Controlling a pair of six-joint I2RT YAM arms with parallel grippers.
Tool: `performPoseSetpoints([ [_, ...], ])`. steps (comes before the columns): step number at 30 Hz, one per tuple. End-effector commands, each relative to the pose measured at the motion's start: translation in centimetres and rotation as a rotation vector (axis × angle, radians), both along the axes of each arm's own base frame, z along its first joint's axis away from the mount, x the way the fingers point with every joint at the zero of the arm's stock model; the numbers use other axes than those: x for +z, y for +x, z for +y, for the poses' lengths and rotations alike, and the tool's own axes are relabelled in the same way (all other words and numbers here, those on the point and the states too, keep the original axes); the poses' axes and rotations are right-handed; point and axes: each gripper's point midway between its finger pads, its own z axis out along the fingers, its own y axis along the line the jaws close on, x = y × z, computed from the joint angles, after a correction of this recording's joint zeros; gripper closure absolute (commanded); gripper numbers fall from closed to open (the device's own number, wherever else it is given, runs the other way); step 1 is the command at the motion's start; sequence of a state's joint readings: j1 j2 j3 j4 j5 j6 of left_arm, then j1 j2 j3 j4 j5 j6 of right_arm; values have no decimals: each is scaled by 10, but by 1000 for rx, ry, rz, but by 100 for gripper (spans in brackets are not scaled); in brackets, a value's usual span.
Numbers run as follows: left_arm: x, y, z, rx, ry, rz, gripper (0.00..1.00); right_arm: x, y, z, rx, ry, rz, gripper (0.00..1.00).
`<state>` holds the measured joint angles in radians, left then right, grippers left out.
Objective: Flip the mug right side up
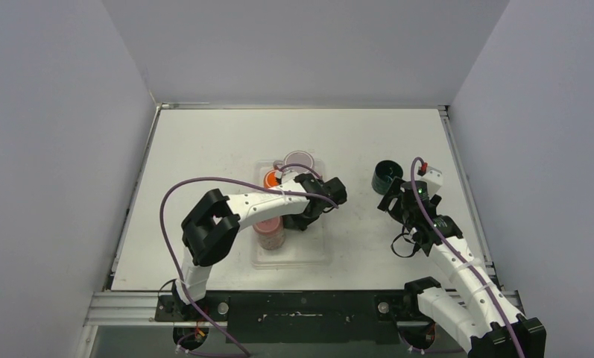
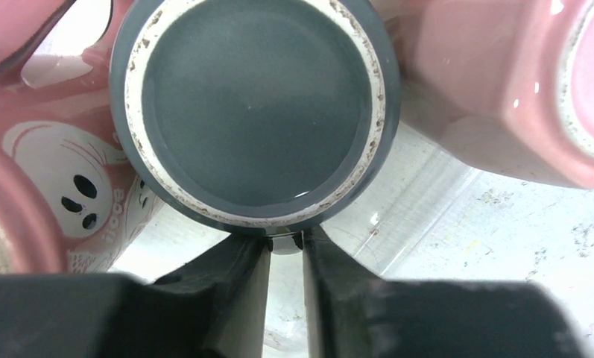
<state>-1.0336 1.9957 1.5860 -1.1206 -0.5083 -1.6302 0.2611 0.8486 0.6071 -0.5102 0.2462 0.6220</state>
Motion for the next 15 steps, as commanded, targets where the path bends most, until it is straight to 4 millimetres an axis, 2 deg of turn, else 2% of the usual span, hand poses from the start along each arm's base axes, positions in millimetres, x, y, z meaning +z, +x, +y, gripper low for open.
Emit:
performPoseSetpoints([
  [1, 5, 3, -3, -21, -28, -24, 70, 10, 8, -5, -26, -10, -40, 18],
  [2, 4, 3, -1, -20, -23, -23, 62, 10, 8, -5, -28, -11, -40, 19],
  [3, 3, 3, 1, -18, -19, -21, 57, 9, 8, -5, -29, -13, -38, 18],
  [7, -1, 4, 7, -5, -22, -11, 56, 8, 8, -6, -34, -11, -36, 19],
  [15, 2, 9, 6, -12, -36, -30, 87, 9, 7, -7, -39, -12, -37, 19],
])
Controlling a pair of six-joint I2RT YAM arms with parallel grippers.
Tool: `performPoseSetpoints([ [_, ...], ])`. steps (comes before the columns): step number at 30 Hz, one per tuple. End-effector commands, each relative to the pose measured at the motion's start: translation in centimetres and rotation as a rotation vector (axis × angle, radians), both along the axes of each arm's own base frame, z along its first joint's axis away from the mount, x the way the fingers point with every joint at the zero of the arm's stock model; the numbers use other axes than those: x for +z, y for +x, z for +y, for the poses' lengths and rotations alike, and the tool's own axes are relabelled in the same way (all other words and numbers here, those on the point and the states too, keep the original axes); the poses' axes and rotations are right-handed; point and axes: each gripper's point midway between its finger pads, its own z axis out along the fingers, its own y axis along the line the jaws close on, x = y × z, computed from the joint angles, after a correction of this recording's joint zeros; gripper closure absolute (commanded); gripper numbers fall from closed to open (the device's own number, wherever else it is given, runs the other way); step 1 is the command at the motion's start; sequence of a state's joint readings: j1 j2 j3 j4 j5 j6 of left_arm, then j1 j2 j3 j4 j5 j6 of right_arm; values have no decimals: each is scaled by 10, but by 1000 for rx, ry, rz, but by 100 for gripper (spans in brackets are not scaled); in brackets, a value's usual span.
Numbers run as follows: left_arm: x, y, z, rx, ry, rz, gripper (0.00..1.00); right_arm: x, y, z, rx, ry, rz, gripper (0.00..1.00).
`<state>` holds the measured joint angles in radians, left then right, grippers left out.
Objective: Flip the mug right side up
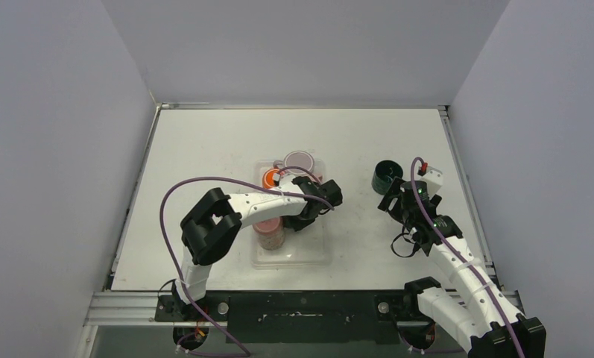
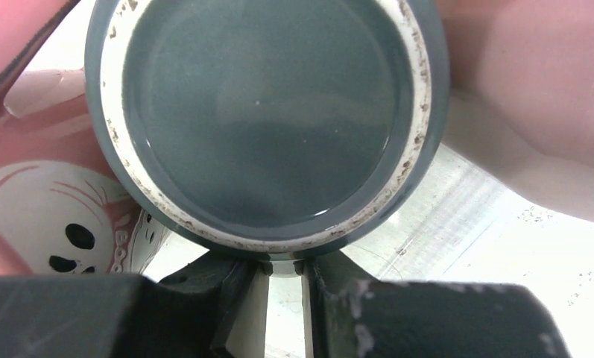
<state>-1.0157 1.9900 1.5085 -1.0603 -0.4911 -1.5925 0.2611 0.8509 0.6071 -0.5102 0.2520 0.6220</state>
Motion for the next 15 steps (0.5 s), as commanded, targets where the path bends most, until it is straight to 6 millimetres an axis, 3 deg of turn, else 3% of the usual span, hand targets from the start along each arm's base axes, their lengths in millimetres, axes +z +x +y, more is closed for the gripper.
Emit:
performPoseSetpoints([
  [1, 21, 11, -6, 0, -54, -60, 88, 9, 6, -6, -35, -9, -39, 19],
  [2, 22, 11, -6, -3, -55, -59, 88, 10, 6, -6, -36, -9, -40, 19],
  [7, 27, 8, -2, -9, -41, -60, 61, 9, 6, -6, -37, -10, -40, 19],
  [15, 39, 13, 5, 0, -28, -102, 65, 8, 6, -6, -39, -4, -42, 19],
])
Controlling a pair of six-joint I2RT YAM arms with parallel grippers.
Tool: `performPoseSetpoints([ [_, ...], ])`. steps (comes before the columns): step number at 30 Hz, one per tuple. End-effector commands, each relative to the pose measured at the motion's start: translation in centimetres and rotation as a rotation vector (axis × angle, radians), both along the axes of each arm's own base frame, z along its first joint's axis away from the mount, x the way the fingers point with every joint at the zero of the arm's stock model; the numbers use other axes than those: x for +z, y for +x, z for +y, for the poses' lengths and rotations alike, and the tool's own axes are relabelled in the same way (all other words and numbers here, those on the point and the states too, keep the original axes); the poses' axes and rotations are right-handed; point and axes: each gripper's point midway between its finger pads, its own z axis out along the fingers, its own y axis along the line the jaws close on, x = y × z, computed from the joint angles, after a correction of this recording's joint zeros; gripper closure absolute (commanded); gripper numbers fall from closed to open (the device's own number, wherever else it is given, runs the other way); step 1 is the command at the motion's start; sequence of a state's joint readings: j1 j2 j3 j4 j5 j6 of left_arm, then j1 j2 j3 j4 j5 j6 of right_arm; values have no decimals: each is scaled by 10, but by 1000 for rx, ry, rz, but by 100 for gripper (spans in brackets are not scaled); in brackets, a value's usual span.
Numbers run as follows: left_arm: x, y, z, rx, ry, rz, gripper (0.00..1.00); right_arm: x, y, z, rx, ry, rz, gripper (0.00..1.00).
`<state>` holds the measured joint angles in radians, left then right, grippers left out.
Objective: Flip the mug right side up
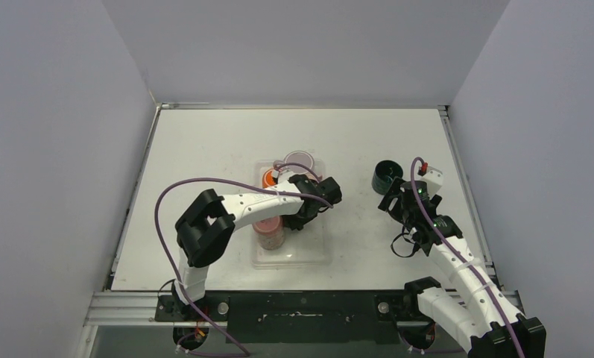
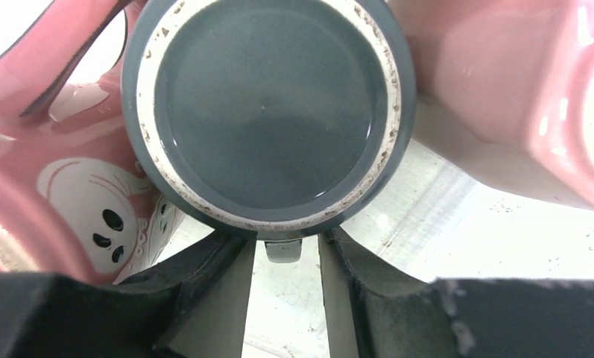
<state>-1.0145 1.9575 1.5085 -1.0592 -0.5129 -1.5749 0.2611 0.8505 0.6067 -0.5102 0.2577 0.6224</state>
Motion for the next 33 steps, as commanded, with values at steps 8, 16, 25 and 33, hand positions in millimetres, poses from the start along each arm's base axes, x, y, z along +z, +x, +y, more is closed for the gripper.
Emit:
performPoseSetpoints([
  [8, 16, 9, 4, 14, -11, -45, 75, 3, 6, -5, -35, -7, -31, 19],
  [16, 12, 12, 6, 21, -18, -37, 75, 4, 7, -5, -33, -6, -33, 19],
  [25, 8, 11, 3, -7, -18, -16, 65, 9, 8, -5, -33, -3, -45, 19],
  [33, 9, 14, 2, -16, -13, -29, 69, 8, 7, -5, -39, 1, -46, 19],
])
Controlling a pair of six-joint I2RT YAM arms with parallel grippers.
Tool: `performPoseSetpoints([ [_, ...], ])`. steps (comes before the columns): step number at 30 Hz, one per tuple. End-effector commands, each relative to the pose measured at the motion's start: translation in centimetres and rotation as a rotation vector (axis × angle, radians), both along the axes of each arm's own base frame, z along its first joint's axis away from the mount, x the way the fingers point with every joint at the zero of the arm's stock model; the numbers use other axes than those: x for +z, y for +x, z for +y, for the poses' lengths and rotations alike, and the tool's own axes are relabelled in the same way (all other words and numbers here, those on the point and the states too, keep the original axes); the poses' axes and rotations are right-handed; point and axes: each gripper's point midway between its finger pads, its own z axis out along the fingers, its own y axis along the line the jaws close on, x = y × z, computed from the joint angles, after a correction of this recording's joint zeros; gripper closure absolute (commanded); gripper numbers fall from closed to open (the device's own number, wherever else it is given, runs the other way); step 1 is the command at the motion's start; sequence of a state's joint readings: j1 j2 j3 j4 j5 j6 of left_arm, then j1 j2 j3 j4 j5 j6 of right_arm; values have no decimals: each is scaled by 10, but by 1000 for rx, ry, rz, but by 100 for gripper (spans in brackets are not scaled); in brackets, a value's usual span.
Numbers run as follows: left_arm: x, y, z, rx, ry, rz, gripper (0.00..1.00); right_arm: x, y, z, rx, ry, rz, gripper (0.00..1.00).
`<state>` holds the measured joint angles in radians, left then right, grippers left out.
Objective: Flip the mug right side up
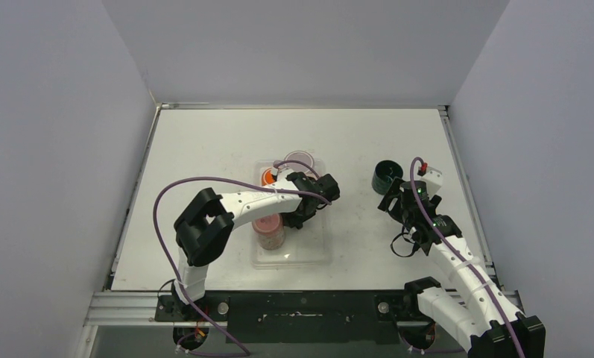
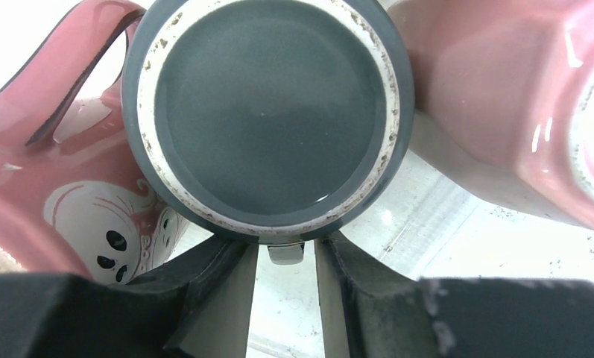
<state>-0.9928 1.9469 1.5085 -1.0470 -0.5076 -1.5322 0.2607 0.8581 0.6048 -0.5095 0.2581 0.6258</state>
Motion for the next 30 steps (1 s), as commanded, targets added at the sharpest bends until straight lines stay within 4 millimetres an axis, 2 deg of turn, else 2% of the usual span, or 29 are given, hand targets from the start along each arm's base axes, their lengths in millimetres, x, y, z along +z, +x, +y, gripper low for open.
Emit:
performPoseSetpoints([
  [1, 4, 7, -1, -1, -8, -28, 69, 10, 7, -5, -37, 1, -54, 19],
  [3, 3, 7, -1, -5, -6, -26, 70, 11, 7, -5, -38, -1, -56, 19],
  [6, 2, 7, -1, -12, -2, -24, 77, 11, 7, -6, -41, -2, -56, 19],
  [7, 2, 8, -1, -13, -2, -26, 82, 12, 7, -6, -41, -1, -57, 19],
  [9, 3, 8, -2, -20, -5, -29, 100, 12, 7, -6, -42, -1, -58, 19],
  [14, 17, 3, -4, -55, -10, -29, 100, 20, 6, -3, -33, 15, -64, 19],
  [21, 48, -34, -21, -157, -169, -42, 100, 39, -6, 12, 24, 89, -34, 19],
  [24, 64, -47, -26, -228, -252, -62, 100, 54, -12, 17, 41, 122, -38, 19],
  [28, 89, -52, -28, -305, -346, -132, 100, 77, -16, 22, 59, 170, -83, 17],
  [30, 108, -52, -29, -352, -405, -187, 100, 90, -18, 28, 78, 206, -106, 16],
])
